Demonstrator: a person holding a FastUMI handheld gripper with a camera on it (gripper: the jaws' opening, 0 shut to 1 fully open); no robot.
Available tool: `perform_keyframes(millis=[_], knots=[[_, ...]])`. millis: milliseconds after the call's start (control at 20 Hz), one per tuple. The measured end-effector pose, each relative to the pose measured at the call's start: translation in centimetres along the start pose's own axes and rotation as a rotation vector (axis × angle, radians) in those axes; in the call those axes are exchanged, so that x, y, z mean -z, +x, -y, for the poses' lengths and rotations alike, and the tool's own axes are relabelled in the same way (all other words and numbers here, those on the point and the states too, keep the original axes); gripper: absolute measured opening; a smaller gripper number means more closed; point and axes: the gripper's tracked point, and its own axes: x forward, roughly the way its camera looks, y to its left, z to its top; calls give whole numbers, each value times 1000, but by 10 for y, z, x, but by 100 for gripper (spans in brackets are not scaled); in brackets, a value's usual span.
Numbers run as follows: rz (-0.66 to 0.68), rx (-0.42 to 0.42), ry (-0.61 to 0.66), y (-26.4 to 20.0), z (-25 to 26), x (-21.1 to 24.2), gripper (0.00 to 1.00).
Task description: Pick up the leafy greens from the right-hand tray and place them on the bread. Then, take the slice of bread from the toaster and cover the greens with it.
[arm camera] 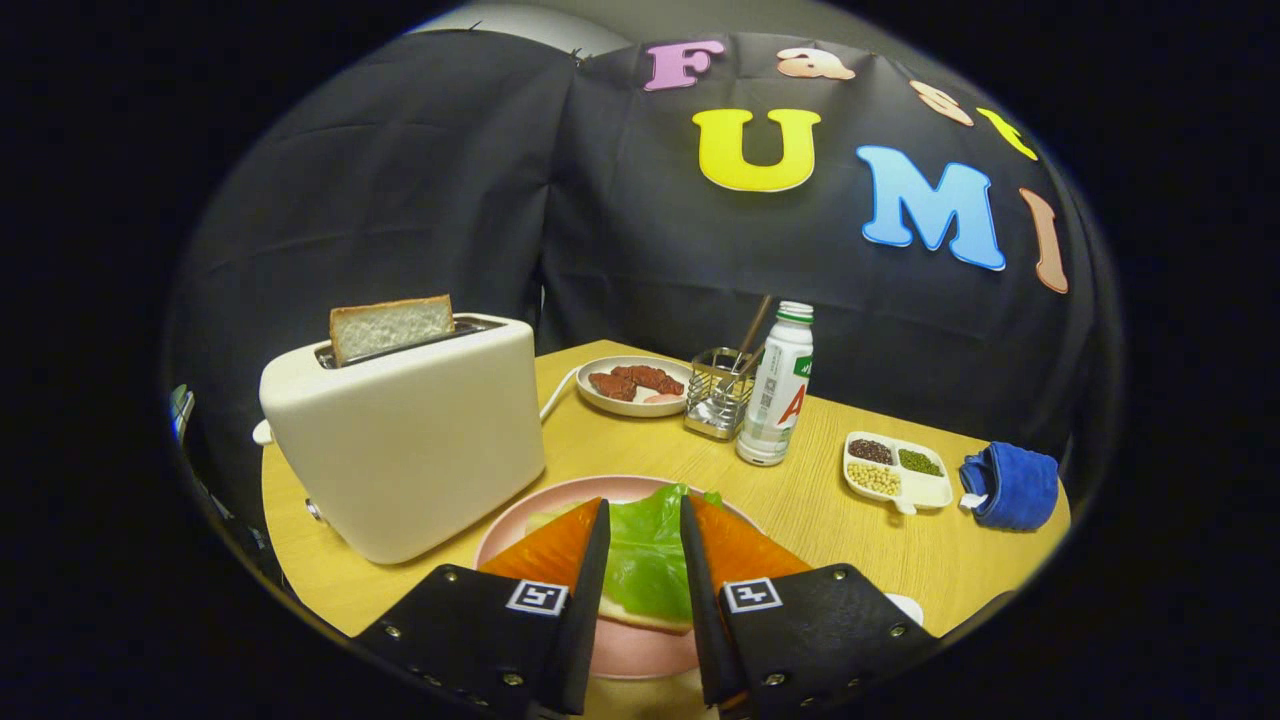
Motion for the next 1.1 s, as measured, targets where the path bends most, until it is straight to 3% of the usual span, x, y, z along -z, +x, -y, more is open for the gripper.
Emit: perform_keyframes(millis=[250,700,1100], knots=[[99,27,123,-21,-25,-27,42],[193,232,169,-38,-56,-67,42],[241,109,188,-38,-148,-115,42]])
